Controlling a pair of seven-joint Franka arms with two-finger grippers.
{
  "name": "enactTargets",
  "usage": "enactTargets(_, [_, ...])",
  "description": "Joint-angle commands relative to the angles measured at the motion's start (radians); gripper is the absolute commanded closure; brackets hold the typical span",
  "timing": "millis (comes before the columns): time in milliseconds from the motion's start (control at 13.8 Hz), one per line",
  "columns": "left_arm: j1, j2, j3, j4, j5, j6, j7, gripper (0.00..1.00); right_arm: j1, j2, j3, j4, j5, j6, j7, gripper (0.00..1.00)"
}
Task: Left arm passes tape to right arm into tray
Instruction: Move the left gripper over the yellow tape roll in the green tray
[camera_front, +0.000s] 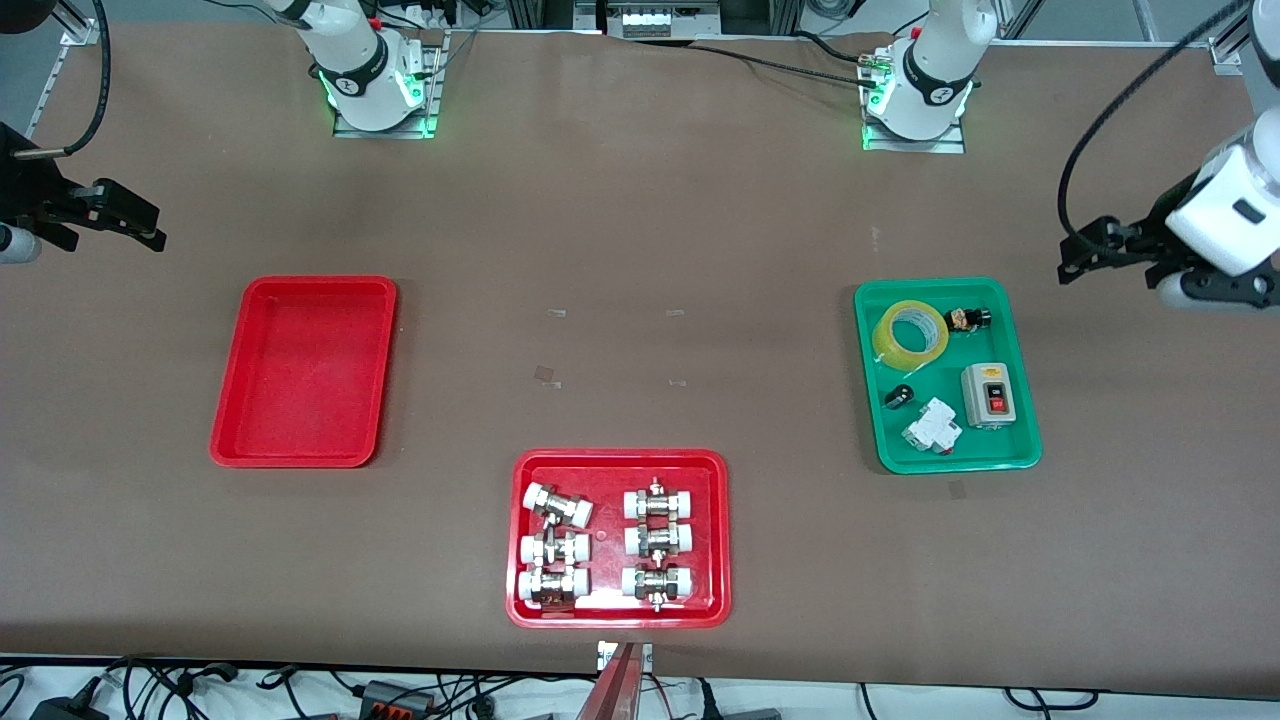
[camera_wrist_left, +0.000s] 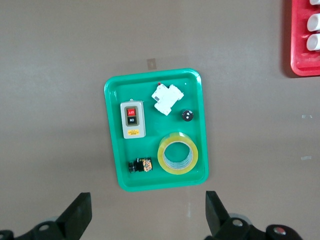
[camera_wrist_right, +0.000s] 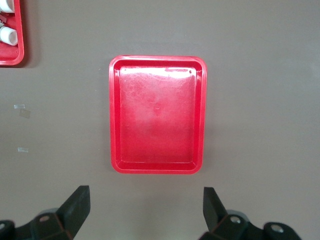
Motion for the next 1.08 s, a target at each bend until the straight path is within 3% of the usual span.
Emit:
enactTargets(0, [0.004, 0.142, 0.002, 0.068, -0.010, -0.006, -0.004, 0.00, -0.003, -0.016, 0.000, -0.013, 0.011, -0.004, -0.007, 0.00])
enactTargets(289, [0.016, 0.263, 0.009, 0.021, -0.012, 0.137, -0.006, 0.00, -0.003, -0.013, 0.000, -0.013, 0.009, -0.002, -0.008, 0.00])
enactTargets(506, [0.015, 0.295, 0.005, -0.108, -0.012, 0.192, -0.004, 0.00, -0.003, -0.013, 0.000, -0.013, 0.009, 0.001, -0.008, 0.00])
enactTargets(795, [0.021, 0.294, -0.001, -0.295, -0.013, 0.370, -0.007, 0.00, -0.003, -0.012, 0.000, -0.013, 0.009, -0.002, -0.008, 0.00])
enactTargets(1012, [0.013, 0.295, -0.005, -0.368, -0.022, 0.416, -0.035, 0.00, -0.003, -0.007, 0.000, -0.015, 0.009, -0.002, -0.008, 0.00])
